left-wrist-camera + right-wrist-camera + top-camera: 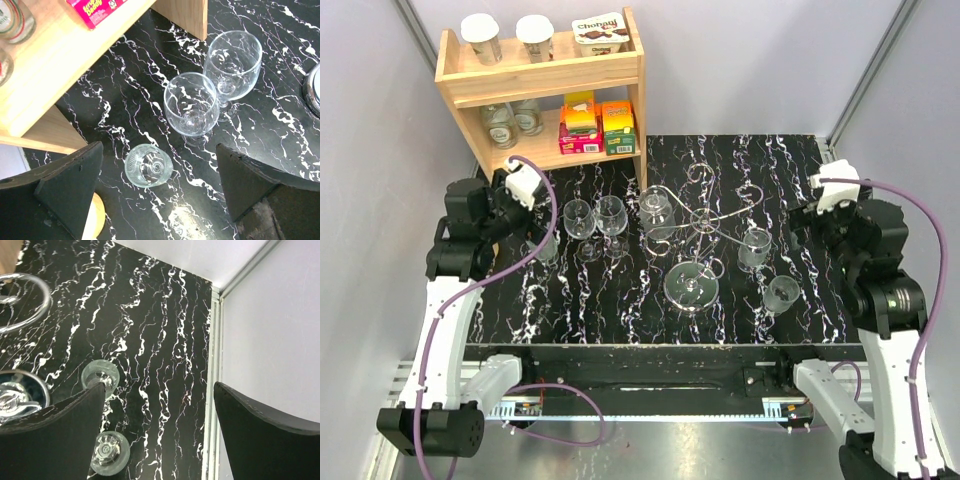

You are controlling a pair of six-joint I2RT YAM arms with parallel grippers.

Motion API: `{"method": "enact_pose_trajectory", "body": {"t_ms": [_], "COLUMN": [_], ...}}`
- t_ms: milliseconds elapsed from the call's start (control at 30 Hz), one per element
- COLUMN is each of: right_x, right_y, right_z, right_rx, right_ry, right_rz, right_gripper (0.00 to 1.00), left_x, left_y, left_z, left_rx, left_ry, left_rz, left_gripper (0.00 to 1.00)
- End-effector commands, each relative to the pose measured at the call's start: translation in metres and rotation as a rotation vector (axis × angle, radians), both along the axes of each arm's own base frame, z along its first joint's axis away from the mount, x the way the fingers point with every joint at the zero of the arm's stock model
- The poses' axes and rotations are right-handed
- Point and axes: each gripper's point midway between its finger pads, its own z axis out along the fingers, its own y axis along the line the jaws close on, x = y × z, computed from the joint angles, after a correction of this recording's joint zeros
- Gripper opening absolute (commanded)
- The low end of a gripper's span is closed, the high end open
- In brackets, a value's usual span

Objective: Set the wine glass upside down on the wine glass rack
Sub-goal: Pick up the wine glass at the center of the board.

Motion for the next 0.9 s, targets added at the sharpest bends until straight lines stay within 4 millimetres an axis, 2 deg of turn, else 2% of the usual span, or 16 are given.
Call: {"method": "enact_pose_trajectory", "body": {"t_ms": [0,167,233,333,400,500,667,867], "right_x": [0.028,0.062,0.076,0.094,0.1,0.1,0.096,0.094], "right_y": [-0.014,-0.031,-0.043,-0.039,-0.029,-0.018,-0.008,0.01], "right_z": [0.008,-0.024,-0.044,-0.077,-0.096,-0.12,-0.15,-0.195], "right_rx": [0.087,0.223,0.298,0.347,0.384,0.432,0.456,0.392], "right_ry": [-0.026,0.075,0.134,0.222,0.271,0.347,0.423,0.536], "right_rz": [-0.123,-0.157,-0.158,-0.11,-0.055,-0.012,0.021,0.044], "right_gripper": [0.95,0.94,0.93,0.9,0.85,0.79,0.75,0.71], "left_x": [0.003,0.003,0.003,0.004,0.004,0.005,0.007,0.009], "left_y": [0.001,0.0,0.0,0.001,0.002,0.002,-0.001,-0.004], "left_z": [0.041,0.045,0.045,0.042,0.041,0.041,0.041,0.041], "left_rx": [-0.023,-0.016,-0.011,-0.004,0.001,0.001,-0.01,-0.026], "left_ry": [-0.106,-0.115,-0.117,-0.109,-0.11,-0.107,-0.1,-0.09], "left_rz": [0.012,0.003,-0.001,0.0,0.002,0.002,-0.006,-0.021], "left_gripper": [0.99,0.99,0.99,0.99,0.99,0.99,0.99,0.99]}}
